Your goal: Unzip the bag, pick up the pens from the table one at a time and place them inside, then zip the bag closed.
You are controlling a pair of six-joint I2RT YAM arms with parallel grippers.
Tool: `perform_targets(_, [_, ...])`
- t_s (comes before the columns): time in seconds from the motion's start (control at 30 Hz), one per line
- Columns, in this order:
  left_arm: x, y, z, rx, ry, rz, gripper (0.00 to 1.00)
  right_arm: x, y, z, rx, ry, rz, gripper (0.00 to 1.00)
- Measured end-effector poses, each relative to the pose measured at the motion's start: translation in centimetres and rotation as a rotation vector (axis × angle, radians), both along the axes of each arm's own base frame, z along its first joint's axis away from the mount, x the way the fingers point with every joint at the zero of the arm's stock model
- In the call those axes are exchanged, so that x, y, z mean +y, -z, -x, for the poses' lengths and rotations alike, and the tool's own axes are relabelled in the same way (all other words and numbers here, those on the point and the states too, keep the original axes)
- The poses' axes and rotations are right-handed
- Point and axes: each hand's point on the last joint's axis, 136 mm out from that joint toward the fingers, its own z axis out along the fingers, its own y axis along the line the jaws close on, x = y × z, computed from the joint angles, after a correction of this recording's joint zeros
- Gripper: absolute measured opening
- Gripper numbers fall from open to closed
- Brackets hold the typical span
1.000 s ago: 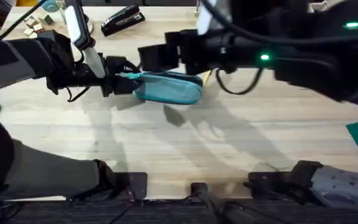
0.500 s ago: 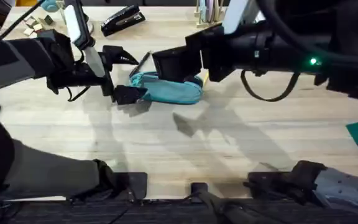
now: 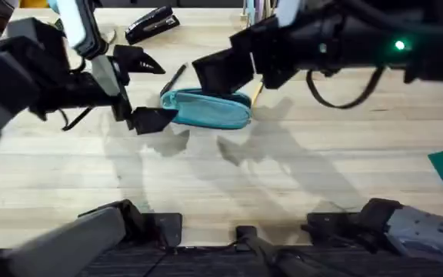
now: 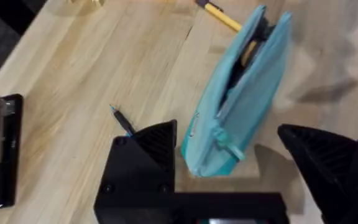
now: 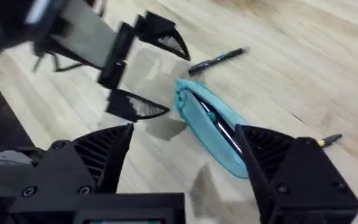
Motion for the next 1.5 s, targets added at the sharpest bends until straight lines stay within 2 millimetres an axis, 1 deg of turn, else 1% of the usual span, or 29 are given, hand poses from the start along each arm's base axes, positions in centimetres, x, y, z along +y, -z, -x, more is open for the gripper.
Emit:
perform_targets(0.13, [-0.3,-2.0,2.2,-0.025,-0.012,-0.052,0.992,0.6,0.5,-0.7,0.007,-0.026,0.053,0.997])
perform_targets(0.3, [-1.0,-4.4,5.1,-0.079,-0.023,-0.099,0.992,1.4,0.9,-1.4,-0.025,-0.074,0.106,0.996])
perform_targets(0.4, [-1.3,-5.4,6.8,-0.114,-0.03,-0.129,0.992,1.5,1.6,-1.6,-0.047,-0.114,0.151,0.995])
perform_targets(0.43, [-1.4,-5.6,7.2,-0.125,-0.034,-0.141,0.992,1.5,1.9,-1.6,-0.055,-0.128,0.166,0.979])
perform_targets(0.47, [-1.5,-6.3,8.7,-0.172,-0.05,-0.189,0.992,1.7,2.9,-1.9,-0.091,-0.186,0.227,0.584])
perform_targets(0.57, [-1.5,-6.8,9.2,-0.205,-0.059,-0.208,0.992,1.9,3.5,-2.1,-0.13,-0.238,0.273,0.144])
perform_targets(0.6, [-1.5,-6.9,9.3,-0.21,-0.063,-0.211,0.992,1.9,3.6,-2.2,-0.143,-0.254,0.287,0.06])
perform_targets(0.67, [-1.5,-6.9,9.4,-0.204,-0.072,-0.211,0.993,1.9,3.7,-2.2,-0.176,-0.288,0.313,0.033])
perform_targets(0.83, [-1.5,-6.5,9.9,-0.152,-0.087,-0.195,0.993,1.8,3.9,-2.1,-0.263,-0.386,0.384,0.032])
perform_targets(0.9, [-1.6,-6.3,10.1,-0.134,-0.088,-0.188,0.993,1.8,4.3,-2.1,-0.289,-0.429,0.419,0.032])
perform_targets(0.97, [-1.7,-6.2,10.3,-0.12,-0.089,-0.184,0.992,1.8,5.1,-2.1,-0.299,-0.473,0.457,0.032])
perform_targets(1.0, [-1.8,-6.1,10.5,-0.106,-0.09,-0.179,0.993,2.0,6.9,-2.3,-0.289,-0.529,0.508,0.032])
perform_targets(1.37, [-1.8,-6.0,10.7,-0.096,-0.089,-0.176,0.993,3.2,14.9,-3.6,-0.168,-0.643,0.623,0.03])
perform_targets(1.5, [-1.8,-6.0,10.7,-0.096,-0.089,-0.176,0.993,3.6,17.0,-4.1,-0.145,-0.658,0.64,0.03])
